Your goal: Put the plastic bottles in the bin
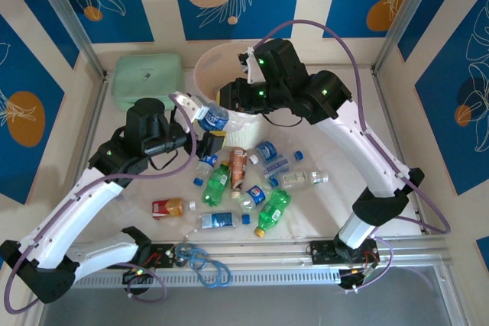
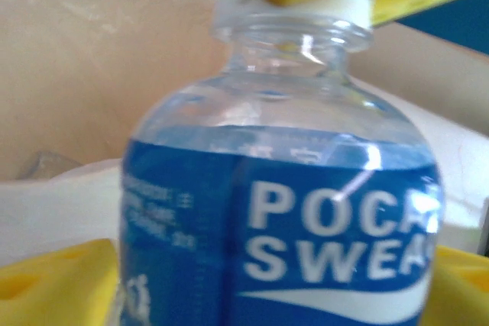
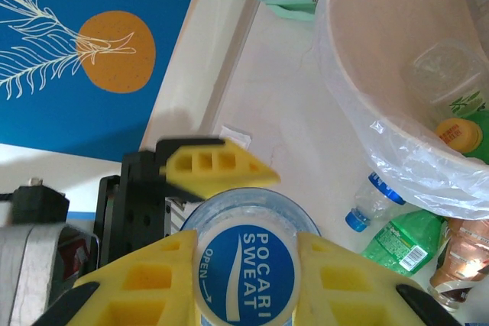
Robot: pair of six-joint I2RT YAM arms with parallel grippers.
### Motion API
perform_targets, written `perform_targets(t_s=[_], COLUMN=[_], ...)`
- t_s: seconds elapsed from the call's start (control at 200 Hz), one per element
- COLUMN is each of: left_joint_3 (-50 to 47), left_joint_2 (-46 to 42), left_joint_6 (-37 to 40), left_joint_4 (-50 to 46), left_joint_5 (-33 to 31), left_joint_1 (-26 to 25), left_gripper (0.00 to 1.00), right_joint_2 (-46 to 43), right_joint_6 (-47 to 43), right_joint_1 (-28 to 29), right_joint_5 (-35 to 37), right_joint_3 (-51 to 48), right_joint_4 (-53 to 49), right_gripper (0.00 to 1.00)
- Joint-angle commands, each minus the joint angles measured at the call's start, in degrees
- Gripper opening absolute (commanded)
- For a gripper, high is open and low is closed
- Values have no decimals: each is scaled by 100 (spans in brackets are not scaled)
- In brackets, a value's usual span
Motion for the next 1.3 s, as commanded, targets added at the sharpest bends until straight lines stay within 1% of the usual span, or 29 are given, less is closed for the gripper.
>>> perform_targets(t_s=[0.0,0.08,0.205,0.255,0.31,0.35,0.445,0.53,0.565,0.645,0.775,0.905,1.02,1.085,1.21,1.296], left_joint_3=[-111,-130,-79,-45,-4,0,5,-34,-84,-262,-649,-1104,-1388,-1521,-1735,-1810], left_joint_2=[-129,-200,-297,-323,-341,-358,-357,-358,-362,-367,-515,-800,-1002,-1098,-1239,-1301], left_joint_6=[-203,-288,-607,-784,-1069,-1273,-1677,-2110,-2302,-2618,-3300,-3972,-4416,-4583,-4867,-4940], left_joint_4=[154,115,-106,-225,-408,-552,-903,-1252,-1408,-1720,-2293,-2814,-3198,-3295,-3444,-3546], left_joint_5=[-407,-656,-1354,-1706,-2281,-2586,-2976,-3167,-3157,-2912,-2684,-2357,-2176,-2090,-2044,-2011], left_joint_1=[-36,-33,-36,-36,-15,10,110,237,315,517,904,1303,1479,1511,1527,1536], left_gripper=[100,100,100,100,100,100,100,100,100,100,100,100,100,100,100,100], right_joint_2=[-30,1,-33,-77,-125,-149,-197,-252,-279,-371,-431,-259,-39,120,349,341], right_joint_6=[4,4,73,109,151,185,237,268,292,346,481,561,541,532,489,433], right_joint_1=[-13,-126,-376,-484,-619,-725,-1002,-1235,-1324,-1530,-1941,-2258,-2379,-2414,-2394,-2330], right_joint_5=[11,54,266,375,425,491,611,699,755,792,562,305,167,101,37,51], right_joint_3=[31,205,427,433,432,432,403,360,323,152,-89,-46,31,158,375,379], right_joint_4=[60,38,8,33,77,95,186,292,330,496,827,919,942,854,656,634], right_gripper=[17,17,17,17,17,17,16,16,16,16,16,16,18,24,48,58])
